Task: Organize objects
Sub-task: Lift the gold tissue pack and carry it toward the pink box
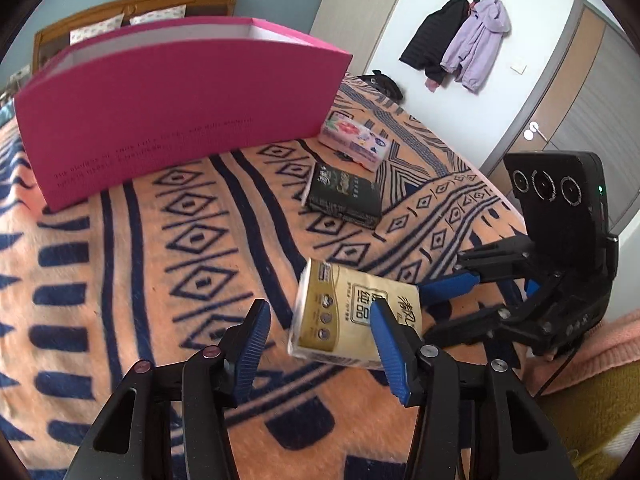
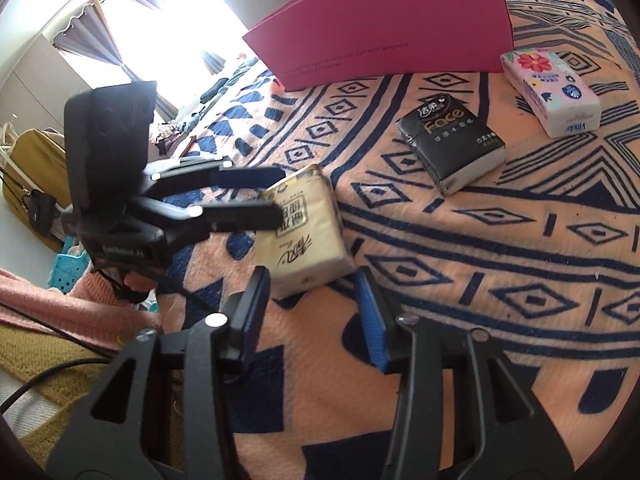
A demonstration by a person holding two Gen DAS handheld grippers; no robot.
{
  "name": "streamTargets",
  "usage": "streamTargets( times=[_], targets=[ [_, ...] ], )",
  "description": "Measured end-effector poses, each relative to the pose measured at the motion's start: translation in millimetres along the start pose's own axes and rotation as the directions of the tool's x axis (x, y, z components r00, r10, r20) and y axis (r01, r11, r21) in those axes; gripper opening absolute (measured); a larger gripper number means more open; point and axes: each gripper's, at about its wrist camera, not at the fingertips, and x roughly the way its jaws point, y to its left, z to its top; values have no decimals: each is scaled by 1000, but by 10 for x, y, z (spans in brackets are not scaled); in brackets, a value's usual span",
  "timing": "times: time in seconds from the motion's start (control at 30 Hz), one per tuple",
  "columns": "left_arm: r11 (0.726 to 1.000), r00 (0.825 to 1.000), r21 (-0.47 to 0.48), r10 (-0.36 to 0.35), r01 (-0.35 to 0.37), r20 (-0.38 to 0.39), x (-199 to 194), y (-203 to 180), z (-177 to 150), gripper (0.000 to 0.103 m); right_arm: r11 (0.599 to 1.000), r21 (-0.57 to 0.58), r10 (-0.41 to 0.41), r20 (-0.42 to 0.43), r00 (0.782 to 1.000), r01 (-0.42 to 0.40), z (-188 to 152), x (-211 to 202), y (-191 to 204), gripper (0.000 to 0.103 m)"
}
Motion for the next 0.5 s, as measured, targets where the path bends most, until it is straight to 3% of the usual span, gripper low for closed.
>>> streamTargets(
  times=[0.13,0.5],
  targets=[
    [999,999,-6,-34,34,1,-7,-13,-12,44,1000,18,19,15,1000,-19,61,-3,-36,33],
    [998,999,-33,-48,48,-5,104,-51,72,45,997,32,-67,58,996,65,374,-53,-194,34]
  ],
)
